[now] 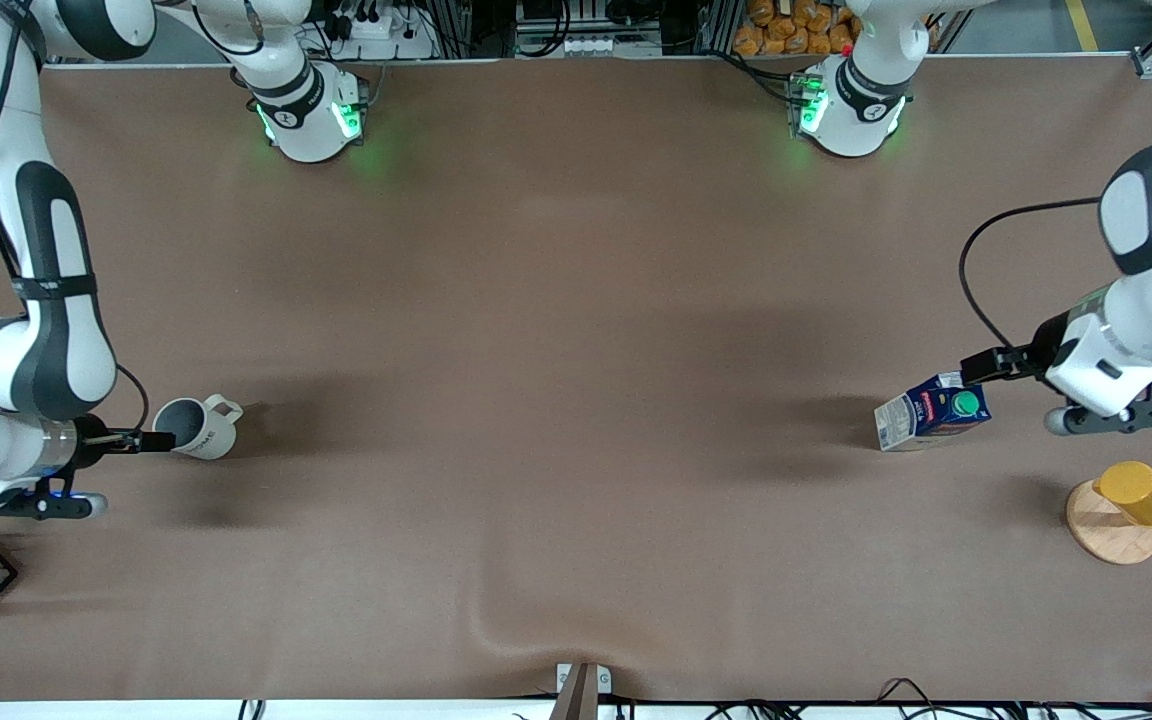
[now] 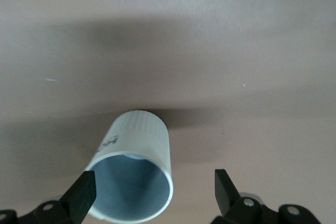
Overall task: Place milk next to cup
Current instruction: 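Reach the left gripper to the milk carton while the right gripper reaches the mug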
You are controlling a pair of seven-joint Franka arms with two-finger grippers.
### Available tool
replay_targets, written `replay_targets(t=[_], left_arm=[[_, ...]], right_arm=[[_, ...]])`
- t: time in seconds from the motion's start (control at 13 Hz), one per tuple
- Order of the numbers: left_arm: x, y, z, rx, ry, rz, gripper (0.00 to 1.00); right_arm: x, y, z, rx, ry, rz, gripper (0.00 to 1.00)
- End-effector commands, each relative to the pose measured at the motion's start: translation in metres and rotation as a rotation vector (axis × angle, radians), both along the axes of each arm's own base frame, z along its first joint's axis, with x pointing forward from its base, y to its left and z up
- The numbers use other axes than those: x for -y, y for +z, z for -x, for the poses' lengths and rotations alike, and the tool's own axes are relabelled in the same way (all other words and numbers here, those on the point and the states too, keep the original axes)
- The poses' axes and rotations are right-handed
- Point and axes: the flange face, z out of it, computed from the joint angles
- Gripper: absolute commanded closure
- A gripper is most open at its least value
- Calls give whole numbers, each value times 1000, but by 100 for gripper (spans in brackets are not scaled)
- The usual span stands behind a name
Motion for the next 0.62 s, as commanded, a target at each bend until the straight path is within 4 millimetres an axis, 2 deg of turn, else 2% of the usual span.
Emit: replay_targets(t=[0.0,0.23,0.31,0.46,0.54], left_arm=[[0,-17,-8,4,48,-19,0],[1,-40,-14,-11,48,-16,0],[-1,-46,-14,-20,51,-15,0],[1,-57,-15,-37,47,-13,0],[2,-66,-16,-50,45,-12,0]], right_arm=[[10,-23,18,-41,-4,-14,0],[9,-33,24,-52,-10,-23,0],[8,-40,26,-42,-9,-21,5],[7,-50,27,-4,-10,-15,79],[6,-54,27,24,-6,-12,100]])
